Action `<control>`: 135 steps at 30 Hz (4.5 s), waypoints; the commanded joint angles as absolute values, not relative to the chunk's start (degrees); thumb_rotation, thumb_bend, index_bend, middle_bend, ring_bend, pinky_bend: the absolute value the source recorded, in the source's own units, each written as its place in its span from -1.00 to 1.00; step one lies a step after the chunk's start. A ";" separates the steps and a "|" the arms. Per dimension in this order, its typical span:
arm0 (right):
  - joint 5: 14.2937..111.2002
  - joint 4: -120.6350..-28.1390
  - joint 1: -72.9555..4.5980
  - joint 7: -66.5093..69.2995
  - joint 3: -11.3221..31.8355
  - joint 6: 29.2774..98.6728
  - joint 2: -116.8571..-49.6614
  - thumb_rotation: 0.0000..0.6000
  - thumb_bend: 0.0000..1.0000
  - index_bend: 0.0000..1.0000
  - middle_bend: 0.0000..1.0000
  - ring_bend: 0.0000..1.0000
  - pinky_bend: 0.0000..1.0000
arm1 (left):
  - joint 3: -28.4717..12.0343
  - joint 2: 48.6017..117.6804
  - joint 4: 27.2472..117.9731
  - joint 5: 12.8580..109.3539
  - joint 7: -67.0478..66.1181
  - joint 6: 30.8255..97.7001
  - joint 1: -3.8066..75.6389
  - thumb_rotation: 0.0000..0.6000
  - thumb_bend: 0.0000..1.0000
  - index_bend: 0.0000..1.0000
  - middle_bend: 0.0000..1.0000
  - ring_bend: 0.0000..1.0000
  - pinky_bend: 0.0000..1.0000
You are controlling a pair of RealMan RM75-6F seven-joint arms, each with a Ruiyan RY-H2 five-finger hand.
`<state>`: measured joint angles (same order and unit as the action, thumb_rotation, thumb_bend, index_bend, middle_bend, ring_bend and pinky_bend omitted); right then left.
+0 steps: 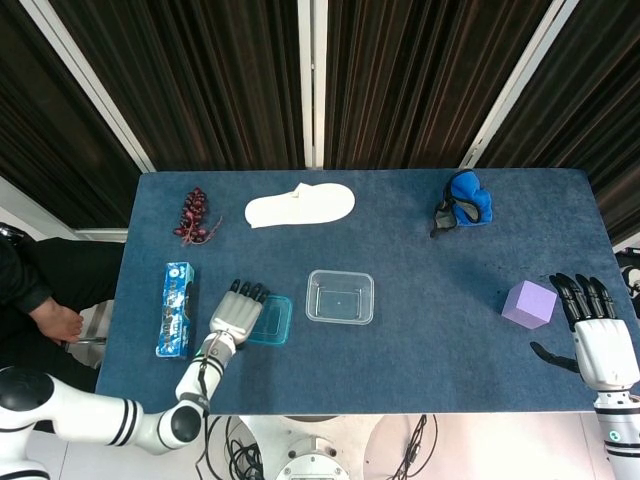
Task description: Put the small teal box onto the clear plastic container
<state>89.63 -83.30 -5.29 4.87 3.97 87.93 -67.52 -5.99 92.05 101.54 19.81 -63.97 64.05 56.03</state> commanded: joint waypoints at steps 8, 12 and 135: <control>89.22 -82.54 -5.22 5.65 4.02 87.86 -67.75 1.00 -0.96 -1.00 -0.82 -1.00 -0.97 | -6.83 92.74 100.60 14.57 -64.13 64.34 59.56 1.00 -1.00 -0.87 -1.00 -1.00 -0.93; 89.05 -82.25 -5.22 5.90 4.01 87.71 -67.88 1.00 -0.96 -1.00 -0.82 -1.00 -0.97 | -6.81 93.17 99.87 13.19 -64.10 64.29 60.46 1.00 -1.00 -0.81 -0.99 -1.00 -0.93; 89.05 -79.44 -2.50 10.65 3.64 90.40 -67.85 1.00 -0.96 -1.00 -0.83 -1.00 -0.97 | -35.90 115.73 73.20 -11.75 -90.16 75.76 90.70 1.00 -1.00 -0.58 -0.62 -0.93 -0.77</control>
